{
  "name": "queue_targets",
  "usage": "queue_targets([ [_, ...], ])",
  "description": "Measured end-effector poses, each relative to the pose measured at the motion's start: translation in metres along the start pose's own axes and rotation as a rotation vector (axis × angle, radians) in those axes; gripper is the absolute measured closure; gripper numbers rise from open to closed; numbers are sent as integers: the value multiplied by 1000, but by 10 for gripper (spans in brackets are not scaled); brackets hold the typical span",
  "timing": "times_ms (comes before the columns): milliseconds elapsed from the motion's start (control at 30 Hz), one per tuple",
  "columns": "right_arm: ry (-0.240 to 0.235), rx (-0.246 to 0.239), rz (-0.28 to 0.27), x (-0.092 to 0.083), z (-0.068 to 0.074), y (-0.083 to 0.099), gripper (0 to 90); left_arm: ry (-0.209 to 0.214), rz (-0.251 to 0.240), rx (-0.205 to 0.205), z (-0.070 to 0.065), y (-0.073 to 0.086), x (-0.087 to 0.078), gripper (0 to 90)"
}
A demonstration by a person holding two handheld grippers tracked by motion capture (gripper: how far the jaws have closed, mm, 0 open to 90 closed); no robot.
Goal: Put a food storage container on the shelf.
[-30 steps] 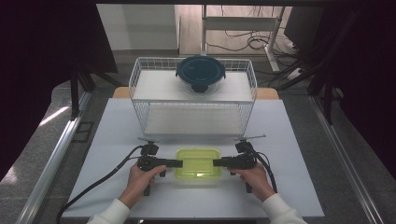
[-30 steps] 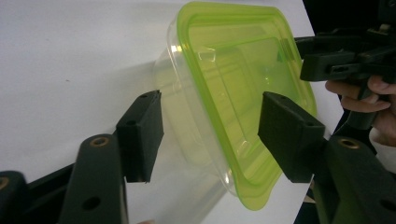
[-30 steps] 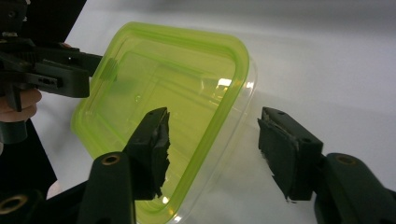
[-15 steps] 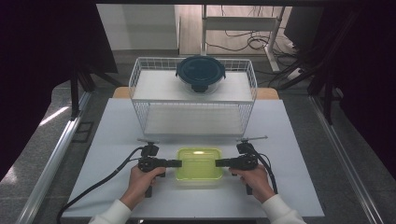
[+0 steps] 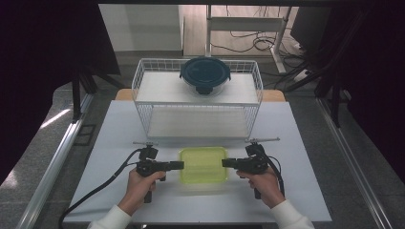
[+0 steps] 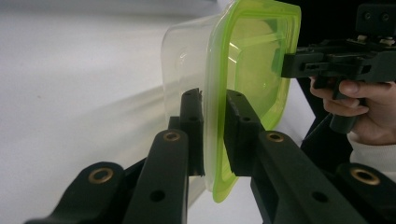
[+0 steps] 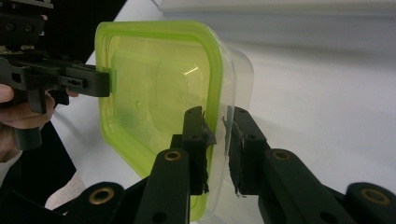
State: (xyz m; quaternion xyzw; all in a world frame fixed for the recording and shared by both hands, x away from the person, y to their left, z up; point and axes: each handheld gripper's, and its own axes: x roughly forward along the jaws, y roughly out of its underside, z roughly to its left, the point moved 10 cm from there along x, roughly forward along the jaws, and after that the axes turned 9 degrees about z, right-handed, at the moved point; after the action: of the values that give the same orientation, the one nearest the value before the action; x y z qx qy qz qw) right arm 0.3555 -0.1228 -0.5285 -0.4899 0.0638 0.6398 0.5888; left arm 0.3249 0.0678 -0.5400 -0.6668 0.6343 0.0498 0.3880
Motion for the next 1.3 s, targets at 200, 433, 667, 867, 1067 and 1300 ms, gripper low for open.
queue_targets([
  [200,-6,-32,-27,-7,7,-4,771,13,-17,20,-6,-2,-7,800],
  [433,6,-65,-43,-12,13,-8,771,-4,-30,51,-12,-6,-12,801],
  [667,4,-80,-62,-18,16,-10,772,-14,-40,79,-18,-9,-17,801],
  [867,3,-99,-79,-24,22,-14,772,-17,-55,95,-23,-12,-22,801],
  [1067,4,-112,-89,-27,26,-17,772,-24,-62,111,-27,-15,-27,801],
  [1300,4,-128,-102,-31,30,-23,772,-22,-66,116,-28,-19,-31,802],
])
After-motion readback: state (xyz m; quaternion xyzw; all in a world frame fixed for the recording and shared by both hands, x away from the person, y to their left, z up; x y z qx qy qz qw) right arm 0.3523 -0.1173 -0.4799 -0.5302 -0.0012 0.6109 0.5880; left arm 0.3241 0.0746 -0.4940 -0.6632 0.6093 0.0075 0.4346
